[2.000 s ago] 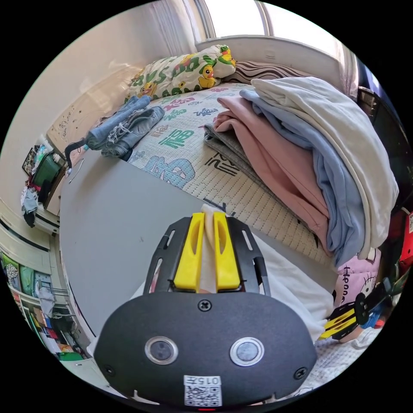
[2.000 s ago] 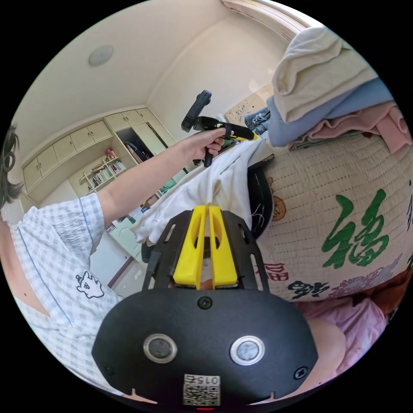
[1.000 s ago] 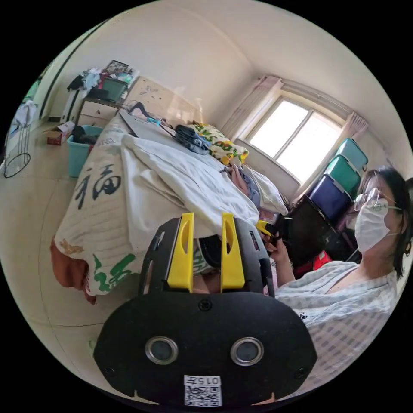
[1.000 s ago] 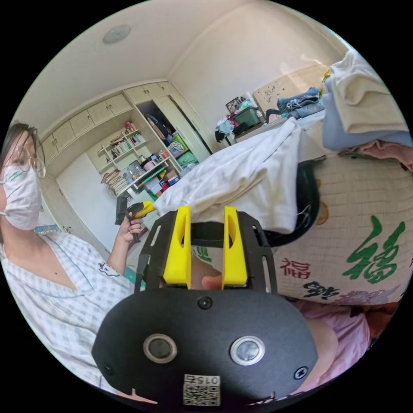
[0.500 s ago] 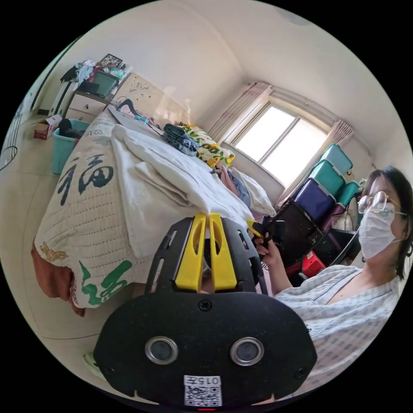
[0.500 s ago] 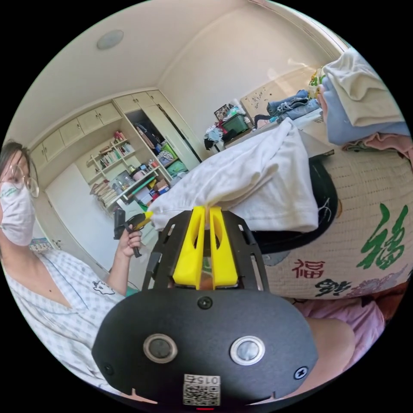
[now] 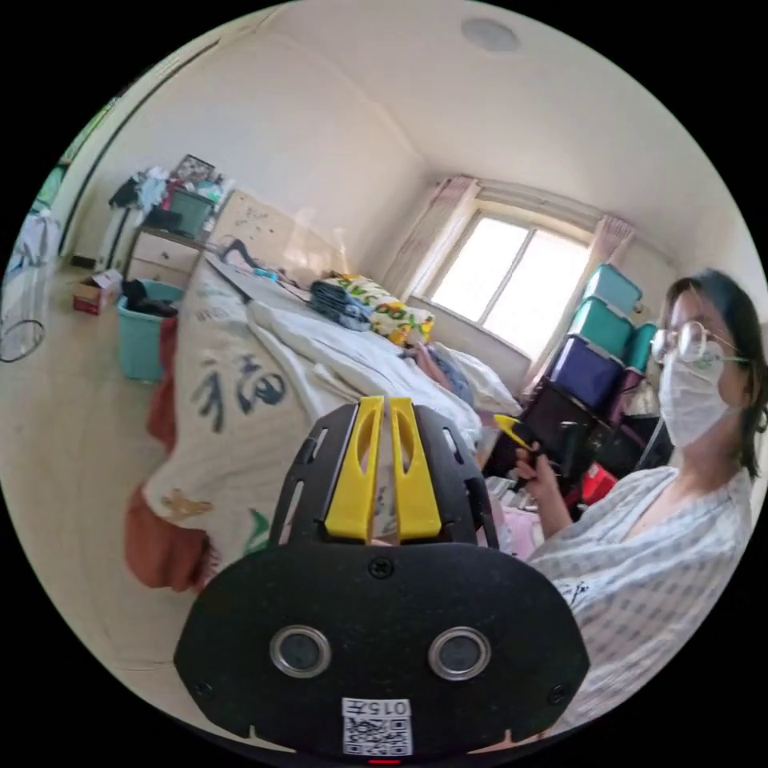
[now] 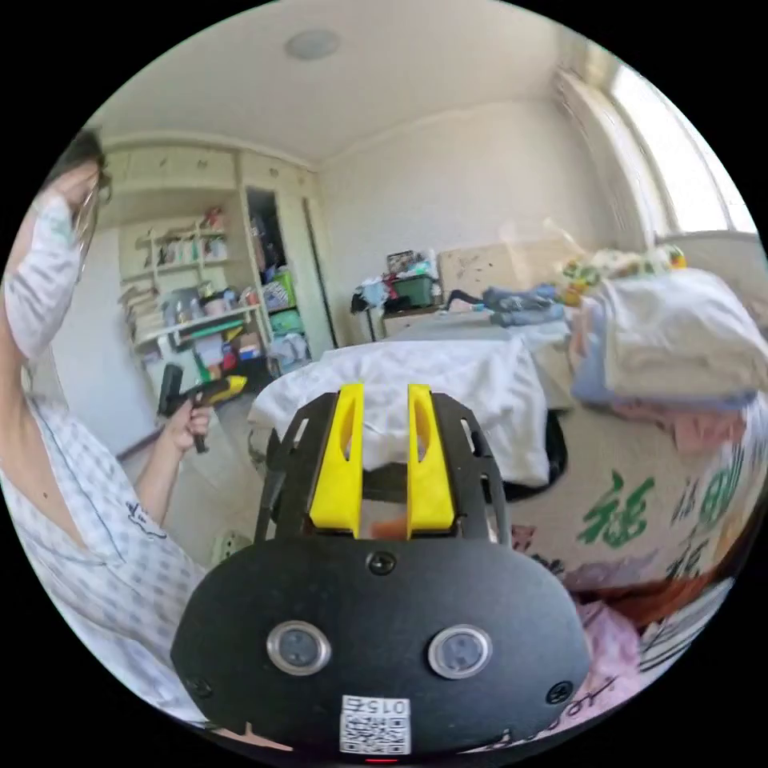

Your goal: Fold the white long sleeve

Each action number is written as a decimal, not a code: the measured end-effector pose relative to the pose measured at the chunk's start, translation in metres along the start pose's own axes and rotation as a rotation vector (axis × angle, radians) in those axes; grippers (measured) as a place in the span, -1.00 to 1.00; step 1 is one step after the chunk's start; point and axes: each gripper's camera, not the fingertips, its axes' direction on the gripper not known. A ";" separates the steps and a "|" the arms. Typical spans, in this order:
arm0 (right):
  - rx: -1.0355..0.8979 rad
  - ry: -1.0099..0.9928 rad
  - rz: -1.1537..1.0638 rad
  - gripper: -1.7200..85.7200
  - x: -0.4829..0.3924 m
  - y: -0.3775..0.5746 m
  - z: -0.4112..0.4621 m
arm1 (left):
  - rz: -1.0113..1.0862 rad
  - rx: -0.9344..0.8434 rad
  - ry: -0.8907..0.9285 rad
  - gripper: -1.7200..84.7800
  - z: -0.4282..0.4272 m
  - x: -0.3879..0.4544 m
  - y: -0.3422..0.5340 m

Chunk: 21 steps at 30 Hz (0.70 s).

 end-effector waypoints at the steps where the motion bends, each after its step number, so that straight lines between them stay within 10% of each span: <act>1: -0.028 -0.037 -0.079 -0.72 -0.022 -0.008 0.014 | -0.005 0.001 -0.015 -0.92 -0.002 -0.004 -0.008; 7: -0.228 -0.293 -0.408 -0.68 -0.136 -0.004 0.133 | -0.075 -0.104 -0.091 -0.76 0.065 -0.066 -0.097; 21: -0.265 -0.041 -0.640 -0.88 -0.205 0.081 0.205 | -0.290 -0.355 -0.045 -0.90 0.230 -0.181 -0.185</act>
